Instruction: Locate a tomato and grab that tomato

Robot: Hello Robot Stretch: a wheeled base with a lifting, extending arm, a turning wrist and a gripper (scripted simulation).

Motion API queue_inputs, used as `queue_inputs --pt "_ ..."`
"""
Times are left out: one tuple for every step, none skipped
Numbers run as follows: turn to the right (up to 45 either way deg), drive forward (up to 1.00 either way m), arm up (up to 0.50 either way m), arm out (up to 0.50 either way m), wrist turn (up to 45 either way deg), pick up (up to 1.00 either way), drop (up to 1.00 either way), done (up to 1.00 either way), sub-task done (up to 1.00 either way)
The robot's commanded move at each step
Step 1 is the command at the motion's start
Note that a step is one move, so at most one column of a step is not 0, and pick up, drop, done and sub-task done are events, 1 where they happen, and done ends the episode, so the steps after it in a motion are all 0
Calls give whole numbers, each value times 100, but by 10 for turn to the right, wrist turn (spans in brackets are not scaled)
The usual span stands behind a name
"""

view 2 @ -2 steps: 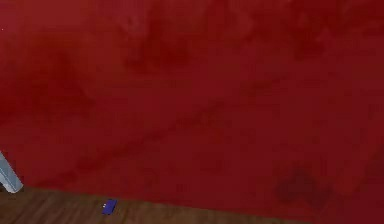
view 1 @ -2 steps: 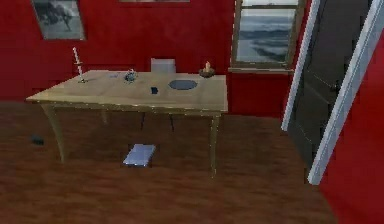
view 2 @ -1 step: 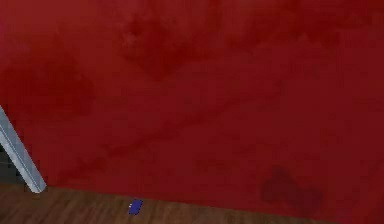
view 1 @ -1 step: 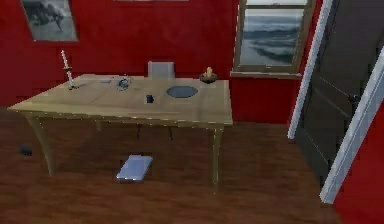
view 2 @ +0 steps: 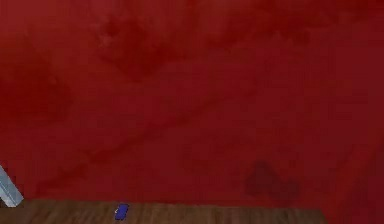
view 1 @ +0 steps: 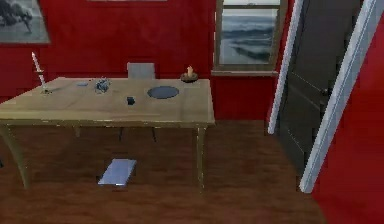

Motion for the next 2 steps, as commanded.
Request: queue_inputs --pt "0 45 0 0 0 0 0 0 0" --pt "-450 0 0 0 0 0 0 0 0"
